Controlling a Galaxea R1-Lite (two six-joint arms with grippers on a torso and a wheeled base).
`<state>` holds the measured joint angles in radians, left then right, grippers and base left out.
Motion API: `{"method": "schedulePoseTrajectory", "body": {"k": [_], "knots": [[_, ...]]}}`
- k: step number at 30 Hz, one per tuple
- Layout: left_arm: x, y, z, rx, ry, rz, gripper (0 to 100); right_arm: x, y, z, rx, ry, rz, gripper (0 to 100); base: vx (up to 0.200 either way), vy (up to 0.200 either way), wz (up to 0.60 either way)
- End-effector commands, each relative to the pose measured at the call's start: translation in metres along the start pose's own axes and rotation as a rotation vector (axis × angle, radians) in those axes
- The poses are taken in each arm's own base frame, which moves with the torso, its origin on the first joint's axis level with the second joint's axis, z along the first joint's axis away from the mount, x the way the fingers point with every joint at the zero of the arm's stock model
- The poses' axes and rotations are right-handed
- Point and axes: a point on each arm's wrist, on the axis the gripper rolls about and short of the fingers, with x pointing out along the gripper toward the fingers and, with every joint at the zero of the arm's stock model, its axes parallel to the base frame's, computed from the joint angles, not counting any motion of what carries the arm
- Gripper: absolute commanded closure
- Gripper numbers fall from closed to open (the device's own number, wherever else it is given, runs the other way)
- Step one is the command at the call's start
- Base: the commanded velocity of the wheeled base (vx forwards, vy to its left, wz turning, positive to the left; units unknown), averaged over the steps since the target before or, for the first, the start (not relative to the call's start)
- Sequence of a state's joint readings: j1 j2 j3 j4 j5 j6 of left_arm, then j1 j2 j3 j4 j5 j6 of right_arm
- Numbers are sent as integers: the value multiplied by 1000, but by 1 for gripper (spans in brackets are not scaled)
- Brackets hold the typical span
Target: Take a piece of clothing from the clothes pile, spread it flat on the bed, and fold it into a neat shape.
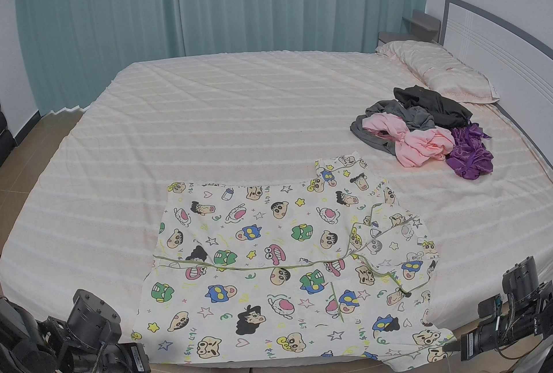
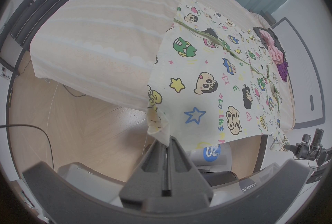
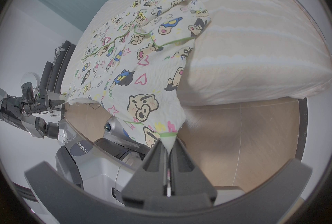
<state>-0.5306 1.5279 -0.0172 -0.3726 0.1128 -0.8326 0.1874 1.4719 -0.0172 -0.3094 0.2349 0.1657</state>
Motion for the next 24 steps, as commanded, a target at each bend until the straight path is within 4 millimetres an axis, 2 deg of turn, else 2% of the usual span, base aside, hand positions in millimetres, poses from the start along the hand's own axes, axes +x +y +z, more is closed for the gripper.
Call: {"method": "schedulePoseTrajectory", "body": {"k": [1, 5, 8, 14, 24], "knots": [[-6, 2, -2, 3, -20, -26, 100, -3, 2, -3, -20, -18, 5, 100, 0, 0, 0], [-7, -6, 7, -12, -52, -53, 100, -8, 5, 11, -12, -88, 16, 100, 0, 0, 0], [-8, -15, 23, -54, -103, -80, 100, -12, 9, 26, 31, -152, 26, 100, 0, 0, 0], [-9, -27, 44, -100, -150, -114, 100, -15, 13, 44, 42, -200, 37, 100, 0, 0, 0], [7, -37, 82, -187, -152, -113, 100, -5, 17, 82, 123, -219, 49, 100, 0, 0, 0]]}}
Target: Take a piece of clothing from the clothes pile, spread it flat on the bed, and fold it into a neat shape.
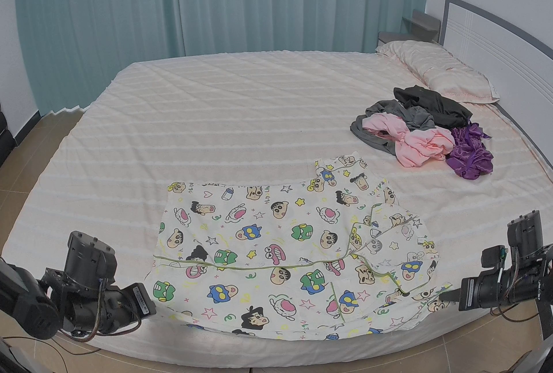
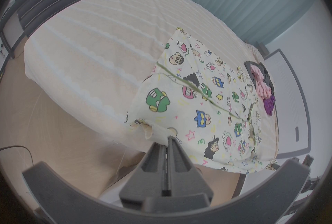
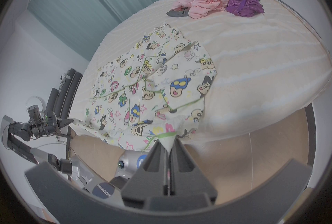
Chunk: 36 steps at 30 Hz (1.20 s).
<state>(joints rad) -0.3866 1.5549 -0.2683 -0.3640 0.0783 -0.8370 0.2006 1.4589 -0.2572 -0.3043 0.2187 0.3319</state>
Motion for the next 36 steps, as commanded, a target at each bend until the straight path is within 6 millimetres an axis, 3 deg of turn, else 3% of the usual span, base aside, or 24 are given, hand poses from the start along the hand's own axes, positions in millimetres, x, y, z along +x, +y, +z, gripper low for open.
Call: {"method": "schedulePoseTrajectory", "body": {"k": [1, 18, 36], "knots": [[14, -5, 17, -45, 10, 7, 100, 15, 1, 15, 30, 17, -6, 100, 0, 0, 0], [50, -9, 61, -166, -6, 14, 100, 54, 8, 63, 135, -3, -8, 100, 0, 0, 0], [82, -10, 89, -245, 1, 11, 100, 80, 12, 90, 219, -105, -5, 100, 0, 0, 0]]}}
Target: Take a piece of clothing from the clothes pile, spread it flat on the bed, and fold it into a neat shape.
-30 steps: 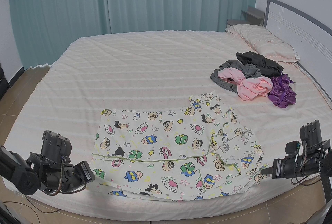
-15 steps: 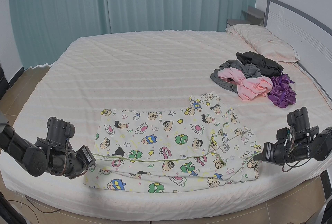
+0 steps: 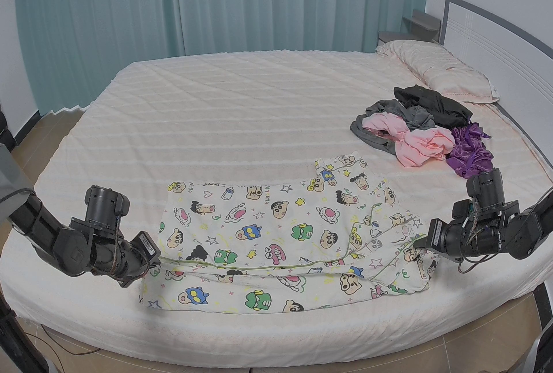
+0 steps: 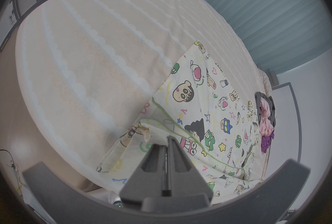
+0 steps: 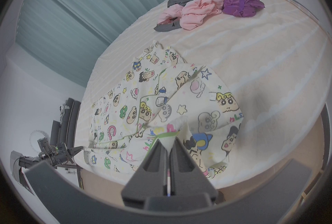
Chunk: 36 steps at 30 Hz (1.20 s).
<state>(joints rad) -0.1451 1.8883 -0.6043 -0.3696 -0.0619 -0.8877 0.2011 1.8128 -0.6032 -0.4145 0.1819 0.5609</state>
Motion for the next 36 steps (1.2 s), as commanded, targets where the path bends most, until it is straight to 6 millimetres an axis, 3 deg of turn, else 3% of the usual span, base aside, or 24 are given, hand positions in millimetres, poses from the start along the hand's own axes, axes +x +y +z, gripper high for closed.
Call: {"method": "schedulePoseTrajectory", "body": {"k": [1, 14, 25, 34, 35, 36], "knots": [[12, -3, 4, -4, 6, 11, 100, 14, -1, 3, 12, -2, -22, 100, 0, 0, 0], [37, -13, 15, -60, -4, 14, 100, 44, 2, 23, 118, -15, -27, 100, 0, 0, 0], [46, -20, 21, -88, -14, 6, 100, 64, 1, 34, 180, -26, -30, 100, 0, 0, 0], [47, -21, 21, -89, -14, 2, 100, 67, -2, 37, 212, -30, -31, 100, 0, 0, 0], [47, -21, 21, -92, -15, 1, 0, 69, -3, 36, 215, -27, -34, 100, 0, 0, 0], [47, -22, 22, -91, -16, -1, 0, 70, -4, 35, 216, -21, -36, 100, 0, 0, 0]]}}
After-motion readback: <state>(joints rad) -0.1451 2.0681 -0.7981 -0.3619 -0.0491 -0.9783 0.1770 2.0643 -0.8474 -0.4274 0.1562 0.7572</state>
